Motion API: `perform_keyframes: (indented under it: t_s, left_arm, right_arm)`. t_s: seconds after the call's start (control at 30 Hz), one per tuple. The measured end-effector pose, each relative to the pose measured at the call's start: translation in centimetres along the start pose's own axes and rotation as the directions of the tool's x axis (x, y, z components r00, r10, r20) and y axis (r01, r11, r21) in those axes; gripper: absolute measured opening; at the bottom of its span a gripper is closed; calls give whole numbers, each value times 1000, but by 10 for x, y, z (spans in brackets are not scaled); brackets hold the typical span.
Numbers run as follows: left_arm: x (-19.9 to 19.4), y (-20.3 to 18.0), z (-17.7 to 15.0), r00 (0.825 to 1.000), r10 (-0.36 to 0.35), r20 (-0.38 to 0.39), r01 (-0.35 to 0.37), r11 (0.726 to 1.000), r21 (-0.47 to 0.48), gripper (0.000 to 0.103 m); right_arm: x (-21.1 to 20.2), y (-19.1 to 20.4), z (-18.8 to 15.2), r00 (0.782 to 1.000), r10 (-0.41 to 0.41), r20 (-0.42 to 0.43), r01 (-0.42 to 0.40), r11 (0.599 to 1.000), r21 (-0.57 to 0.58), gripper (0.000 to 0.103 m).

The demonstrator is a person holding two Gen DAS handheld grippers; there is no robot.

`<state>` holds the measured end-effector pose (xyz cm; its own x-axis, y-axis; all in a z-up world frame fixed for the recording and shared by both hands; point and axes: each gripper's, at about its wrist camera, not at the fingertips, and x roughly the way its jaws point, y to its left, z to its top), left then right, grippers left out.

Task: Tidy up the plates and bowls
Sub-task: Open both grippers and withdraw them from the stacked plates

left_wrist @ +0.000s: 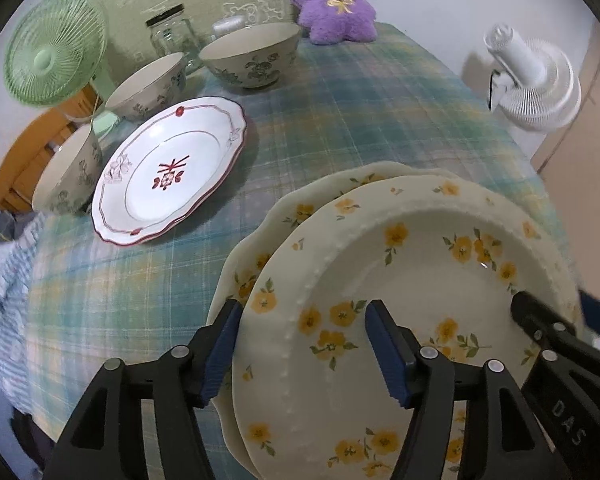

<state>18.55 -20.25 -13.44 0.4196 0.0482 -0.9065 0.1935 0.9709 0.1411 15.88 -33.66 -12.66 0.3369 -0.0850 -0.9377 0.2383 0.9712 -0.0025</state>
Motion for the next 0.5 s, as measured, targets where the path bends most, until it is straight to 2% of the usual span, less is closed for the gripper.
perform_keyframes:
  t_s: [0.07, 0.2, 0.5]
  left_arm:
    - [1, -3, -1, 1000, 23, 1, -23, 1000, 9, 67]
    - [2, 0, 2, 1000, 14, -8, -14, 1000, -7, 72]
    - [-4, 12, 4, 1000, -7, -2, 7, 999, -46, 74]
  right_arm:
    - [-2, 3, -1, 1000, -5, 8, 5, 1000, -21, 54]
    - [2, 4, 0, 1000, 0, -7, 0, 1000, -25, 54]
    - [9, 10, 7, 999, 17, -31, -18, 999, -38, 55]
